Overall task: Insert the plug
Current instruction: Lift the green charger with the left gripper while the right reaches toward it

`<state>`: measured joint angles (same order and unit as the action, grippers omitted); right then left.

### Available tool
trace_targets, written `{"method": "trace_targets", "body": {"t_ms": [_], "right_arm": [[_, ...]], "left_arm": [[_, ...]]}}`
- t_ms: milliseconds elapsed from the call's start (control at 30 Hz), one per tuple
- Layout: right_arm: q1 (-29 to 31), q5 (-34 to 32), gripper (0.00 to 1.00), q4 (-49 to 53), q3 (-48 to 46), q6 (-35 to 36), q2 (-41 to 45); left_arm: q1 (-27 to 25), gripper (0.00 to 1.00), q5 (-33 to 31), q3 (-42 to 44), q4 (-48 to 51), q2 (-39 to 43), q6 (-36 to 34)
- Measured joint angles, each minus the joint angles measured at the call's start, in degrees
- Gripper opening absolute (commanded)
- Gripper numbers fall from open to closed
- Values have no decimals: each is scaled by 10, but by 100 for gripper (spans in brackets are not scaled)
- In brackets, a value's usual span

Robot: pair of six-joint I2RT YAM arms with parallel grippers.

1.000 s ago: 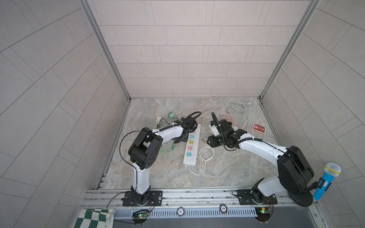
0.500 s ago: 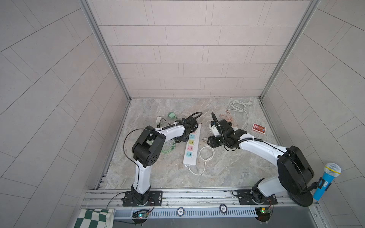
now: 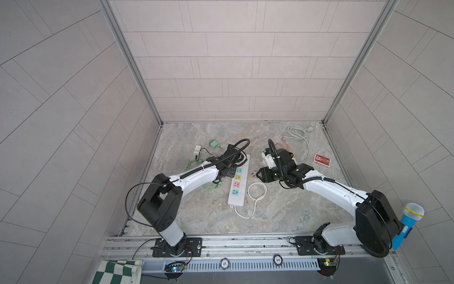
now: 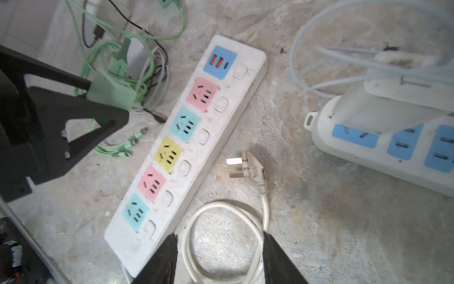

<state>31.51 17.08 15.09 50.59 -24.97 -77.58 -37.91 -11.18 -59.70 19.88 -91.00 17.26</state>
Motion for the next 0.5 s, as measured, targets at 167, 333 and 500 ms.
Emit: {"method": "trace_targets", "body": {"t_ms": [167,333,500], "right_arm": [[0,45,57,-56,-4,-33,28],[0,80,56,-110,-3,-68,29],[0,100,51,-121,33,-86,-17]], "left_arm": [[0,22,44,64,-98,37,-32],[0,22,96,120,-205,46,-69],[-1,22,131,193,-309,63,-104]]}}
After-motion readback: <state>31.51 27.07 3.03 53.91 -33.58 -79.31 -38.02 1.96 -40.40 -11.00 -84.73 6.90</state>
